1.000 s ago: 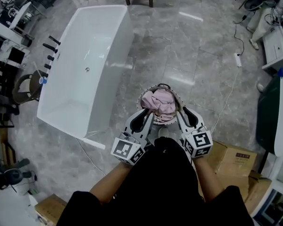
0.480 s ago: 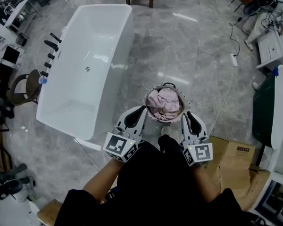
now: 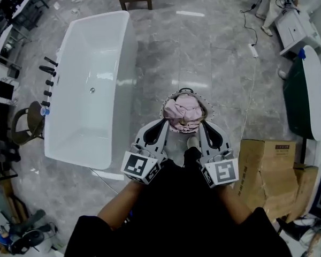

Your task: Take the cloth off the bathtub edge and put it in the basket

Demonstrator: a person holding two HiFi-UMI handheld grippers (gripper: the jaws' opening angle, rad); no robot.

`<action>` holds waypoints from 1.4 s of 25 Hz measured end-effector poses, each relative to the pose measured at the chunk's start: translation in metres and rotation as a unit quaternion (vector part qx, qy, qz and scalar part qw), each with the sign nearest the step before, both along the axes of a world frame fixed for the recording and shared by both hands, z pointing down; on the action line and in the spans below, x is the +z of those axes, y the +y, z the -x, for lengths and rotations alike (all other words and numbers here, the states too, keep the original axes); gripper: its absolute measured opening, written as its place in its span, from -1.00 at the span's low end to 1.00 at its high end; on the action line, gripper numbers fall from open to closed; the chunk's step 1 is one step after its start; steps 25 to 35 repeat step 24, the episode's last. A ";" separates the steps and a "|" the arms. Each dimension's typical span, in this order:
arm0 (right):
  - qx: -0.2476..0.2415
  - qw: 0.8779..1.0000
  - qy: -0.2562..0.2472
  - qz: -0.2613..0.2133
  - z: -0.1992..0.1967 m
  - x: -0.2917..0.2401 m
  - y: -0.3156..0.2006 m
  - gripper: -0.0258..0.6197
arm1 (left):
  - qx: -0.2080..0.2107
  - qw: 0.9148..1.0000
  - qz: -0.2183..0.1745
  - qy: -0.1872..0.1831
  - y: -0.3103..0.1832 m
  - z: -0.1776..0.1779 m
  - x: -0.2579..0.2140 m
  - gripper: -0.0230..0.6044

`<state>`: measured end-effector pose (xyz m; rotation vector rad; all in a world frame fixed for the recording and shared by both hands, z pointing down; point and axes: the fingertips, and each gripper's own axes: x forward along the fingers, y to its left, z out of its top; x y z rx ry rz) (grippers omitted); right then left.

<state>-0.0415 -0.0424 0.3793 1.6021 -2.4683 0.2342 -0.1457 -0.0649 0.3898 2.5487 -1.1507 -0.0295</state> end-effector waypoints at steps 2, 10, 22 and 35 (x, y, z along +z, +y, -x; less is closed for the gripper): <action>0.005 1.000 0.006 -0.004 -0.002 -0.001 0.004 -0.83 | 0.008 1.000 -0.003 -0.006 0.004 -0.002 -0.001 -0.88; 0.032 0.999 -0.010 -0.006 -0.013 0.007 0.014 -0.83 | 0.023 1.000 -0.010 -0.002 0.019 -0.016 -0.006 -0.88; 0.004 1.000 -0.017 -0.009 0.013 0.007 0.009 -0.83 | 0.005 1.000 -0.005 -0.009 0.017 -0.002 -0.001 -0.88; 0.001 1.000 -0.017 -0.008 0.014 0.009 0.006 -0.83 | -0.001 1.000 0.001 -0.011 0.013 0.001 0.005 -0.88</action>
